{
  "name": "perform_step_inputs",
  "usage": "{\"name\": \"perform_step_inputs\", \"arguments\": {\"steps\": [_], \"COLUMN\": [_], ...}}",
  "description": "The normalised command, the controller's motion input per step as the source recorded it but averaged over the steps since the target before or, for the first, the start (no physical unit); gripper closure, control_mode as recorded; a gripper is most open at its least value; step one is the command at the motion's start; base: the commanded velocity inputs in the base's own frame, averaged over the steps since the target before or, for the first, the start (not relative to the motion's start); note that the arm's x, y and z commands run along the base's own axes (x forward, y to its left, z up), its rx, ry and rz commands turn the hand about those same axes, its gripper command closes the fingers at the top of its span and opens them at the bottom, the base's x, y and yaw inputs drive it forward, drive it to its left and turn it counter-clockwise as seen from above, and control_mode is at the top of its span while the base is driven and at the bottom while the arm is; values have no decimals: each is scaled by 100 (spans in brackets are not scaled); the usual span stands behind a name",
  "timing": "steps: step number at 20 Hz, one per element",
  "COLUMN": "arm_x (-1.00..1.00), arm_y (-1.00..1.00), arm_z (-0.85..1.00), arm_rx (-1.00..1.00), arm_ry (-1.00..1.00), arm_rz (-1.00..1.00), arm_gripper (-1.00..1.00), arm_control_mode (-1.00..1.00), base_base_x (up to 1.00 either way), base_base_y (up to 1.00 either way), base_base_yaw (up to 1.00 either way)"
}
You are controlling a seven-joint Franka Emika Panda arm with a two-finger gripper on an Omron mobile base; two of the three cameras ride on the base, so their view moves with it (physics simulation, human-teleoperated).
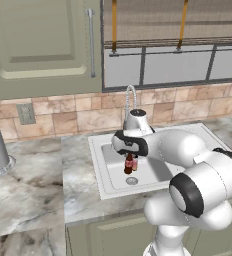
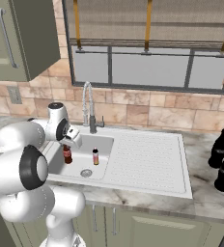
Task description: Place the large bottle from the dining counter next to the other large bottle outside the sink, and place the small bottle from the dining counter next to the other small bottle inside the sink.
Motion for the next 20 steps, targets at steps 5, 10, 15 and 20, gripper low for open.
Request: {"name": "perform_step_inputs", "arguments": {"steps": [5,10,15,20], "arm_x": [13,34,30,19], "arm_y": [0,0,0,0], "arm_z": [0,-11,-13,-17], "arm_rx": [0,0,0,0], "arm_ry": [-1,-1,0,0], "arm_rz": [0,0,0,0], "arm_gripper": [100,100,100,100], "arm_control_mode": [-100,-100,-100,-100], "base_base_x": [0,0,0,0], "base_base_y": [0,0,0,0], "base_base_yaw": [0,0,0,0]}}
